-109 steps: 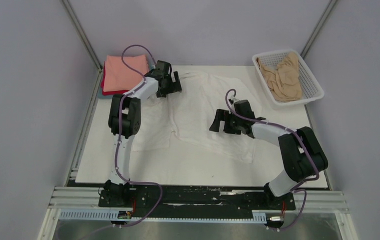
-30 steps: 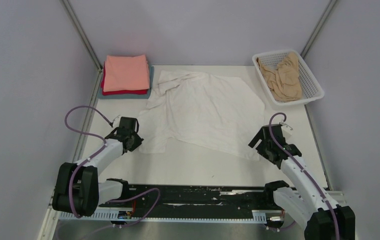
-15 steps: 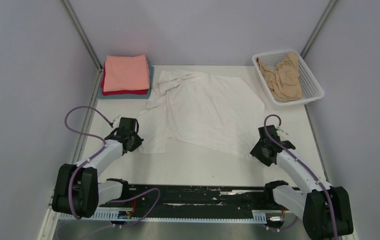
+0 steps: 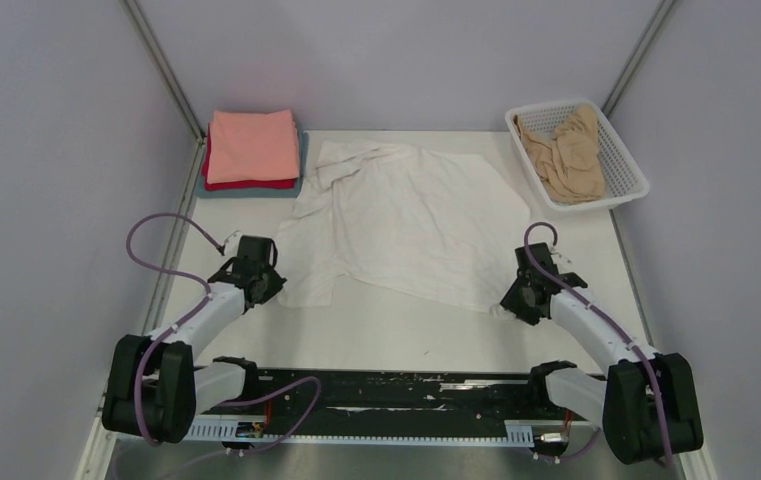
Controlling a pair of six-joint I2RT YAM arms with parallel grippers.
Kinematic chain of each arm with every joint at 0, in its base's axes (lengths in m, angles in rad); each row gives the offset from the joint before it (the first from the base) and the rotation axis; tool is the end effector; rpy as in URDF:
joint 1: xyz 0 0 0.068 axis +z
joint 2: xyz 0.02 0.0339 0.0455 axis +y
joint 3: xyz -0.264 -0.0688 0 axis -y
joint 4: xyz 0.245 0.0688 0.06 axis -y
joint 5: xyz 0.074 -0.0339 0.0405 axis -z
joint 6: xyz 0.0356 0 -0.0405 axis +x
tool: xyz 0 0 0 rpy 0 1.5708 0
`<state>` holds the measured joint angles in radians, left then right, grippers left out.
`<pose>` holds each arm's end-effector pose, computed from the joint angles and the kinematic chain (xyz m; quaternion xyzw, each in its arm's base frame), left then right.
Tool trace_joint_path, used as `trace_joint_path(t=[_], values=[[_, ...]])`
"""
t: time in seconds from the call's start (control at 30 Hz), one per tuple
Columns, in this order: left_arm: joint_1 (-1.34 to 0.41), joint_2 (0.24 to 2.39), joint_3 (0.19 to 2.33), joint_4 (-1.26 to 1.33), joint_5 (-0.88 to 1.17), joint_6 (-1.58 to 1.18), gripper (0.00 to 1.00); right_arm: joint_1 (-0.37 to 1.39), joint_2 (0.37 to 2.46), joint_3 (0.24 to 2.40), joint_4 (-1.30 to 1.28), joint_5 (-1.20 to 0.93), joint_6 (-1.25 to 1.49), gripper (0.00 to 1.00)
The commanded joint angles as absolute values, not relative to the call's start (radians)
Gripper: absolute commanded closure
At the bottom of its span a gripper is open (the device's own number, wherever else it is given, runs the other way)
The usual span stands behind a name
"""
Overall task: Fold and stack the t-shirts
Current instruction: Flatten out the tshirt
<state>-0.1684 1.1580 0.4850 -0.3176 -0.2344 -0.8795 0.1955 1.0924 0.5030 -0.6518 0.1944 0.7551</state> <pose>0.2011 -0.0258 0.1587 -0.3626 0.8805 -0.0451 0.3020 0.1688 0.0264 0.1585 0.2864 0.9392 -0.0104 0.1890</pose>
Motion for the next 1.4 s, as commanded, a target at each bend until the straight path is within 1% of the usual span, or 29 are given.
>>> trace_joint_path(t=[0.0,0.07,0.13,0.17,0.23,0.27,0.47,0.57,0.7,0.87,1.1,1.23,1.33,1.37], values=[[-0.167,1.122,0.476,-0.317,-0.278,-0.879,1.0,0.194,1.17,0.494,-0.649,0.105,0.722,0.64],[-0.168,1.114,0.475,-0.32,-0.282,-0.88,1.0,0.194,1.205,0.497,-0.66,0.105,0.715,0.68],[-0.168,1.104,0.475,-0.325,-0.286,-0.88,1.0,0.196,1.24,0.504,-0.659,0.108,0.709,0.75],[-0.167,1.098,0.476,-0.326,-0.291,-0.88,1.0,0.198,1.255,0.509,-0.657,0.112,0.706,0.8],[-0.169,1.086,0.474,-0.326,-0.298,-0.882,1.0,0.204,1.271,0.524,-0.651,0.124,0.698,0.95],[-0.168,1.083,0.474,-0.327,-0.303,-0.883,1.0,0.207,1.269,0.531,-0.646,0.127,0.693,0.99],[-0.168,1.018,0.475,-0.262,-0.28,-0.861,1.0,0.209,1.154,0.633,-0.62,0.177,0.604,1.0],[-0.169,0.958,0.49,-0.205,-0.26,-0.832,1.0,0.208,1.087,0.697,-0.578,0.152,0.576,1.0],[-0.168,0.914,0.569,-0.156,-0.219,-0.775,1.0,0.207,1.029,0.761,-0.462,0.116,0.56,1.0],[-0.169,0.904,0.731,-0.133,-0.235,-0.707,1.0,0.198,0.982,0.862,-0.331,0.172,0.547,1.0],[-0.168,0.861,0.957,-0.166,-0.27,-0.654,1.0,0.19,0.912,1.083,-0.265,0.184,0.456,1.0],[-0.168,0.851,1.202,-0.275,-0.299,-0.608,1.0,0.19,0.857,1.188,-0.263,0.198,0.409,1.0],[-0.168,0.852,1.333,-0.302,-0.291,-0.56,1.0,0.19,0.815,1.245,-0.257,0.211,0.387,1.0],[-0.169,0.854,1.408,-0.322,-0.293,-0.541,1.0,0.189,0.805,1.27,-0.26,0.205,0.377,1.0]])
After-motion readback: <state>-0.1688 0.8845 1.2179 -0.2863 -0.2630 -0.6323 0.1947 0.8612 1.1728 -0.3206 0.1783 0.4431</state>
